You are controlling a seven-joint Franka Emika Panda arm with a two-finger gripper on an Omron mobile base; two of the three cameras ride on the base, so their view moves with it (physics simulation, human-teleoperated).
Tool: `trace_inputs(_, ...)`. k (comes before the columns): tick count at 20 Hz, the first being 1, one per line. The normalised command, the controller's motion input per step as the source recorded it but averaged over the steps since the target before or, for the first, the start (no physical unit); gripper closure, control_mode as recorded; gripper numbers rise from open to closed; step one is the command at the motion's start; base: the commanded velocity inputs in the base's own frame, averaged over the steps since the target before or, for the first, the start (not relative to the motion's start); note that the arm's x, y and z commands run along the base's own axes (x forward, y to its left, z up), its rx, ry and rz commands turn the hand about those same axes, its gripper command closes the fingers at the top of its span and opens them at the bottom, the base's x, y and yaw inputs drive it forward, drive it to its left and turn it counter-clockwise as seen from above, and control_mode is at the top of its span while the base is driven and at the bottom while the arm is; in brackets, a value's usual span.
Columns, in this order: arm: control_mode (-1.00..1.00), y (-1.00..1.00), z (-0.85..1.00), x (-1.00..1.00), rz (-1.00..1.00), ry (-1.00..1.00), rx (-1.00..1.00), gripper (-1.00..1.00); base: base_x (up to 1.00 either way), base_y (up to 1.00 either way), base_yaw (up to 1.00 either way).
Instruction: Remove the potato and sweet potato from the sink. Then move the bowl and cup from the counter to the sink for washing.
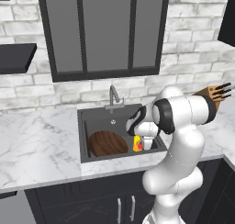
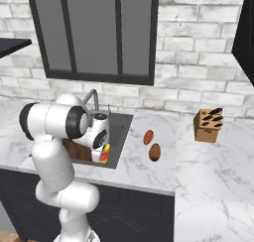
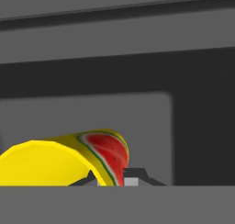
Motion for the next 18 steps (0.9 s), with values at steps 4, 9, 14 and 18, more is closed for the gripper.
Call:
trace_inputs(4,-1.00,0.00,0.00,0.20,0.00,-0.06,0.00,1.00,0.00,0.00,0.00)
trace_inputs(9,-1.00,0.00,0.00,0.23,0.00,-0.03,-0.01,1.00,0.00,0.00,0.00)
trace_inputs(14,-1.00,0.00,0.02,0.26,0.00,-0.03,-0.01,1.00,0.00,0.00,0.00)
trace_inputs(18,-1.00,0.00,0.05,0.28,0.00,-0.02,0.00,1.00,0.00,0.00,0.00)
